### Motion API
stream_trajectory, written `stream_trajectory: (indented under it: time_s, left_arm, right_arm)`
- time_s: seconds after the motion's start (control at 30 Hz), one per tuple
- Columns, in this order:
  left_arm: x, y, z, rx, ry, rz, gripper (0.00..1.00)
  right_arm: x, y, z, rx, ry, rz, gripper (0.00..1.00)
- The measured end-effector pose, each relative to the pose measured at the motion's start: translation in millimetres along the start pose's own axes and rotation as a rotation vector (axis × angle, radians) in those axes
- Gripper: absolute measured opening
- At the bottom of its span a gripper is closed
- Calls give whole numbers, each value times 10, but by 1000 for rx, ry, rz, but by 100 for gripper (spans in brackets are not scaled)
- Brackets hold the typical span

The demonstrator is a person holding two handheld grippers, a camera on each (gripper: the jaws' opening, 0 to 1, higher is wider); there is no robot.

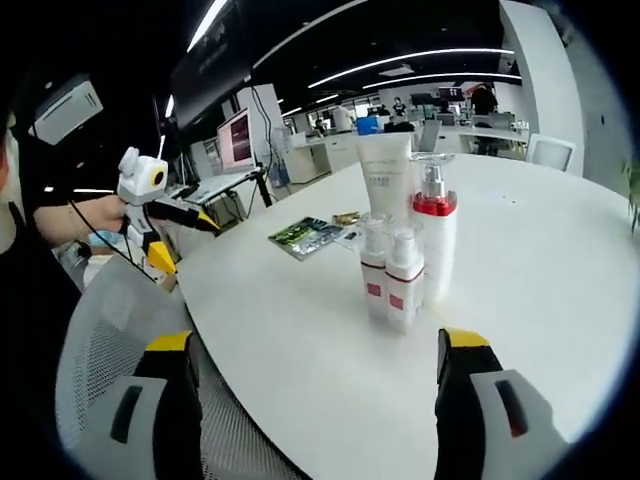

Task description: Arrange the skincare products in the storage area until every visible bottle or jar stands upright without overlapping.

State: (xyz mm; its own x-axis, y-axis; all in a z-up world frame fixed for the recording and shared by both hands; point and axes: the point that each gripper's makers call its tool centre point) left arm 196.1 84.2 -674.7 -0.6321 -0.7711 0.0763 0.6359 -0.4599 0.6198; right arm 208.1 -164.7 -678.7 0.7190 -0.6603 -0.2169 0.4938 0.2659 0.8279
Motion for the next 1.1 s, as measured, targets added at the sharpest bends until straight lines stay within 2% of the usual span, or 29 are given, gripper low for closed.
stream_trajectory:
  time_s: [0.2, 0.43, 0.53, 0.7, 0.93, 1.1]
  left_arm:
    - [-155, 49, -26, -20, 8, -42, 93]
    - [-237, 56, -123, -59, -8, -74, 93]
    - [-263, 94, -172, -57, -17, -79, 93]
    - [-416, 150, -278, -98, -17, -157, 94]
    - [-654, 320, -370, -145, -2, -258, 94]
    - [-776, 383, -487, -160, -10, -290, 93]
  right_arm:
    - [-8, -45, -6, -9, -6, -25, 99]
    - [25, -55, -2, -4, -20, -55, 99]
    - [37, -65, -11, -17, -26, -55, 99]
    - [25, -40, -37, -22, -26, -57, 98]
    - [52, -52, -74, -25, -27, -63, 98]
    - [47, -66, -81, -34, -25, -63, 97]
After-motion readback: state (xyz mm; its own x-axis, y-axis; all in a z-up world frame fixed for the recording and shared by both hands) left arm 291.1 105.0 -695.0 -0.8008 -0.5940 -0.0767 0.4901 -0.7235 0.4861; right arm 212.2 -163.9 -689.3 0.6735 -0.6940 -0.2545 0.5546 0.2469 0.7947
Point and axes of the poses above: the point that each gripper's makers call its tool centre point, and the gripper's own axes: z roughly backward along the fingers, x roughly to its right, y roughly out of its top, and after that the axes turned 4 degrees about -x, right-handed
